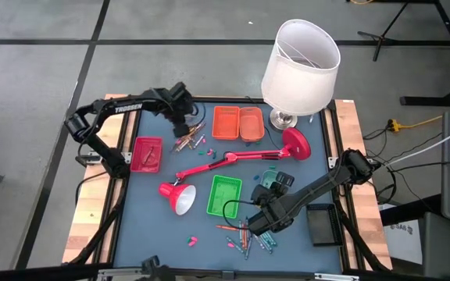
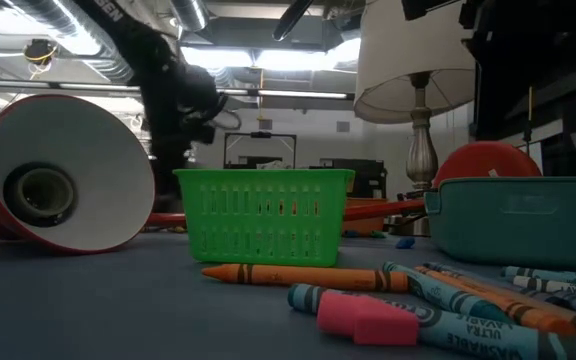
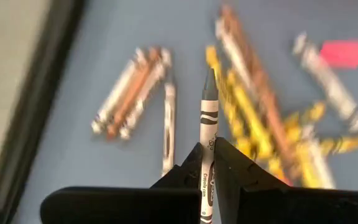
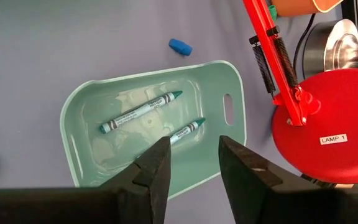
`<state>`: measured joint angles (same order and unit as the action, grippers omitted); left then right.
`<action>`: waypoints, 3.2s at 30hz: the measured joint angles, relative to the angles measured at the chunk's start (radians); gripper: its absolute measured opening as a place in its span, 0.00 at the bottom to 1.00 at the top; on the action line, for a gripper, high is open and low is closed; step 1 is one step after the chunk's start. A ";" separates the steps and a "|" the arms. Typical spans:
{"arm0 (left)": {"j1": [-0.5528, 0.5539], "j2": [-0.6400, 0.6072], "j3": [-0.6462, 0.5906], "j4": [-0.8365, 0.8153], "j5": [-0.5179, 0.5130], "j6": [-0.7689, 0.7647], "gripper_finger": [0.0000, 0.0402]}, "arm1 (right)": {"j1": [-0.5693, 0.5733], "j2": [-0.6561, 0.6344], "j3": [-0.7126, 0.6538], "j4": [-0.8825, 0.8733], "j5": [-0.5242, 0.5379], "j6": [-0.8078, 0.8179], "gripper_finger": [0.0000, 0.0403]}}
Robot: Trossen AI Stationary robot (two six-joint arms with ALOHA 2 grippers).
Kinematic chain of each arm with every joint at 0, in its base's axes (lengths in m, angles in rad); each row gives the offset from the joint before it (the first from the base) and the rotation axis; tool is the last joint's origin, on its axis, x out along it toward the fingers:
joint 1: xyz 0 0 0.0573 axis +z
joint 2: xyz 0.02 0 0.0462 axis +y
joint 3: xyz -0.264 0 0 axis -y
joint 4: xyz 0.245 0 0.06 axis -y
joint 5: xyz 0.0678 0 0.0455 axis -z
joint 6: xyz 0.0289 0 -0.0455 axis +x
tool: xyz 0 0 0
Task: Sort crayons
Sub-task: Put the gray crayon into the orange bin, then put the brown crayon into the red bin
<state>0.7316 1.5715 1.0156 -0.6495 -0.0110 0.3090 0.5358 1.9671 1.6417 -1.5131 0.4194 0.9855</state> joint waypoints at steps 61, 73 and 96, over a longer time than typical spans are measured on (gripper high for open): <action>-0.222 -0.093 0.034 -0.007 -0.069 -0.377 0.26 | 0.000 0.000 0.000 0.024 0.045 -0.079 0.33; -0.221 -0.085 0.033 -0.304 -0.077 -0.383 0.22 | 0.000 0.000 0.000 0.026 0.044 -0.079 0.33; -0.221 -0.085 -0.201 -0.110 -0.074 -0.405 0.21 | 0.000 0.000 0.000 0.038 0.045 -0.077 0.33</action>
<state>0.5102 1.4864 0.8147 -0.7591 -0.0849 -0.0956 0.5362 1.9671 1.6417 -1.4755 0.4641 0.9089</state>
